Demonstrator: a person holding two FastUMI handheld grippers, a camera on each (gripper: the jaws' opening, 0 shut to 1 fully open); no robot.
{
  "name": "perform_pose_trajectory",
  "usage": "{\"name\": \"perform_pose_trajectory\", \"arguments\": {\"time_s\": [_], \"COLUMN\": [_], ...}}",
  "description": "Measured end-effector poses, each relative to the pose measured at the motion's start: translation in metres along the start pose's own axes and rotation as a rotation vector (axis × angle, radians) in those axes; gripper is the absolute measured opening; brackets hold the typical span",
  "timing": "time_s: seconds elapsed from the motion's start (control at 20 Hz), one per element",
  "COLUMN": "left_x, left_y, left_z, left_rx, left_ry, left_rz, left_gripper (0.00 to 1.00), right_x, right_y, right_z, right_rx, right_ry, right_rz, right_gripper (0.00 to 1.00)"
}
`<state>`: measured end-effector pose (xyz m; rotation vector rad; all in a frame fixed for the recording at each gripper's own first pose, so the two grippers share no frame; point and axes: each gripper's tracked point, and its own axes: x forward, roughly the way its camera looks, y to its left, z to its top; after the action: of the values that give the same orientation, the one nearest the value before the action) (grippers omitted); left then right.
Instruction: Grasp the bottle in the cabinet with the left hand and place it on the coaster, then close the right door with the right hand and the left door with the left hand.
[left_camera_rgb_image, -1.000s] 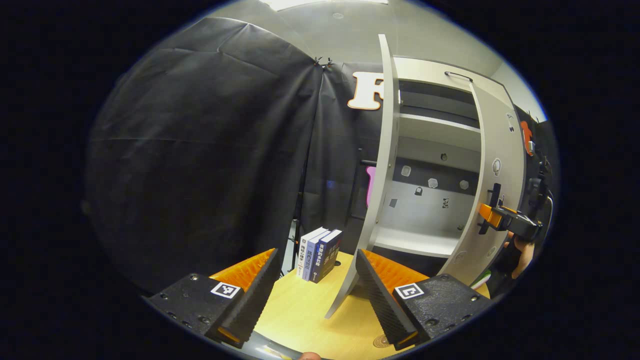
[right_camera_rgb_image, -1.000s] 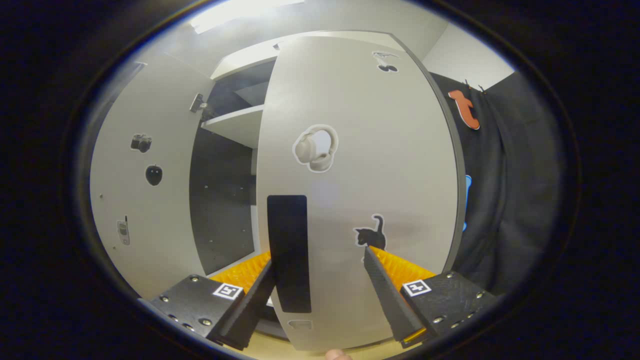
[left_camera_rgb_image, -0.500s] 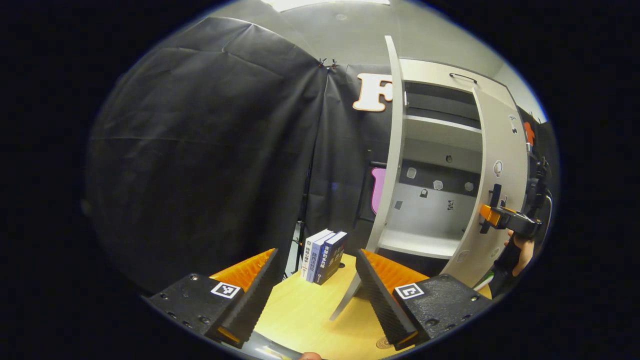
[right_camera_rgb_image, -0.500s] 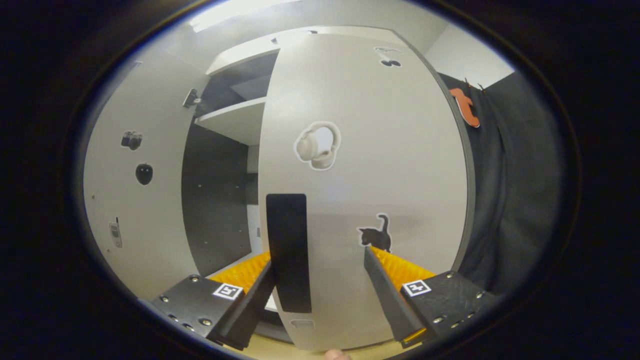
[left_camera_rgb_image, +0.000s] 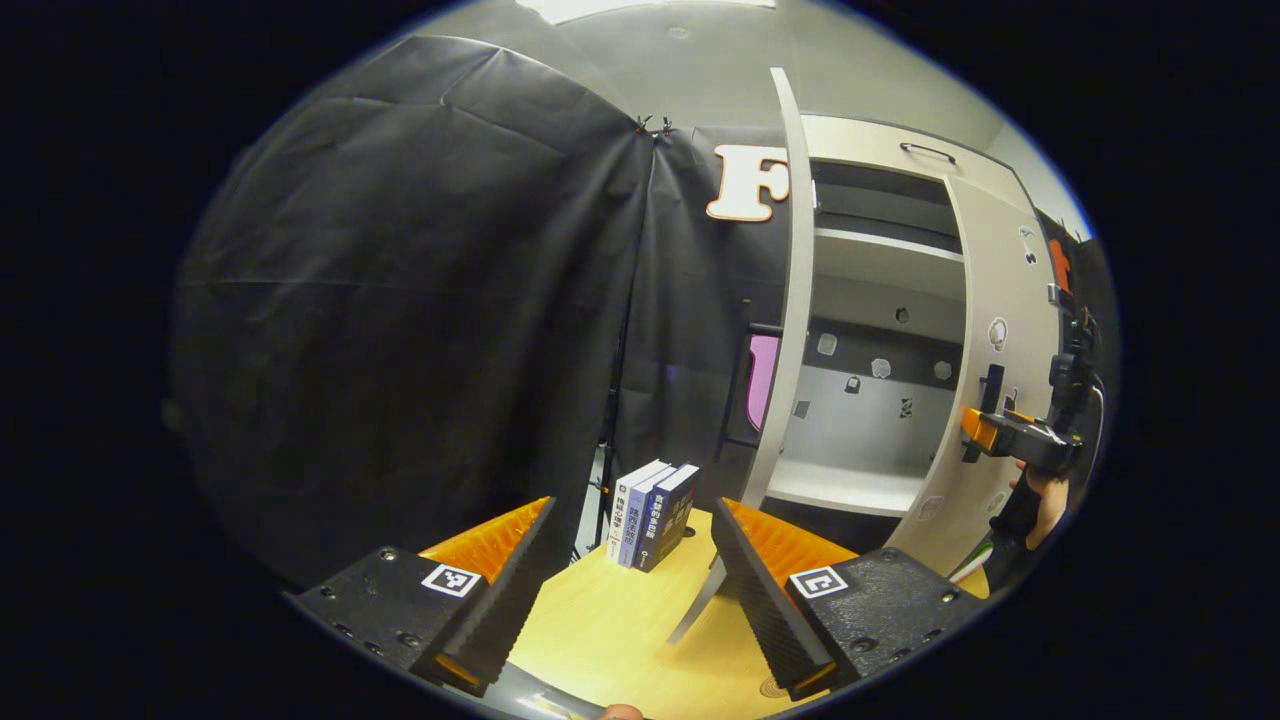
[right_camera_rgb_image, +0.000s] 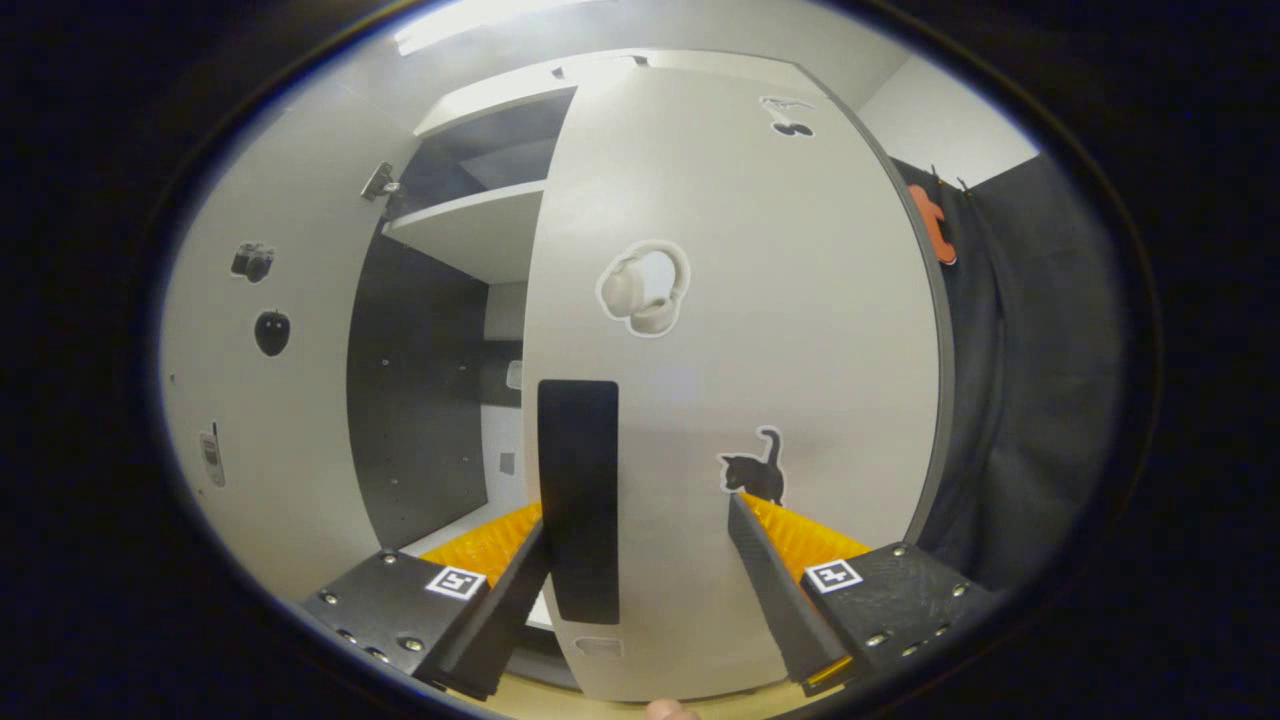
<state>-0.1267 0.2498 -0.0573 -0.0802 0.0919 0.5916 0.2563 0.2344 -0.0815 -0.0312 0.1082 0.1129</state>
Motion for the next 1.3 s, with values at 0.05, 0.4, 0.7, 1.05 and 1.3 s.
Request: {"name": "perform_pose_trajectory", "arguments": {"time_s": [0.05,0.4,0.7,1.05,1.3], "left_x": [0.0,0.001,0.007,0.024,0.042], "left_y": [0.001,0.005,0.004,-0.006,-0.019], "left_z": [0.001,0.001,0.006,0.024,0.043], "left_rx": [0.001,0.019,0.024,-0.001,0.043], "left_ry": [0.0,0.001,-0.009,-0.052,-0.094], "left_rz": [0.001,0.004,-0.003,-0.048,-0.095], "left_gripper": [0.93,0.92,0.93,0.93,0.92], "right_x": [0.0,0.003,0.005,0.007,0.009], "right_y": [0.0,0.0,-0.001,-0.001,0.0], "right_z": [0.0,0.0,-0.001,-0.001,-0.001], "right_rx": [-0.001,-0.014,-0.023,-0.032,-0.041], "right_ry": [-0.001,-0.004,-0.004,-0.009,-0.012], "right_rz": [-0.004,-0.021,-0.036,-0.056,-0.065], "right_gripper": [1.0,1.0,1.0,1.0,1.0]}}
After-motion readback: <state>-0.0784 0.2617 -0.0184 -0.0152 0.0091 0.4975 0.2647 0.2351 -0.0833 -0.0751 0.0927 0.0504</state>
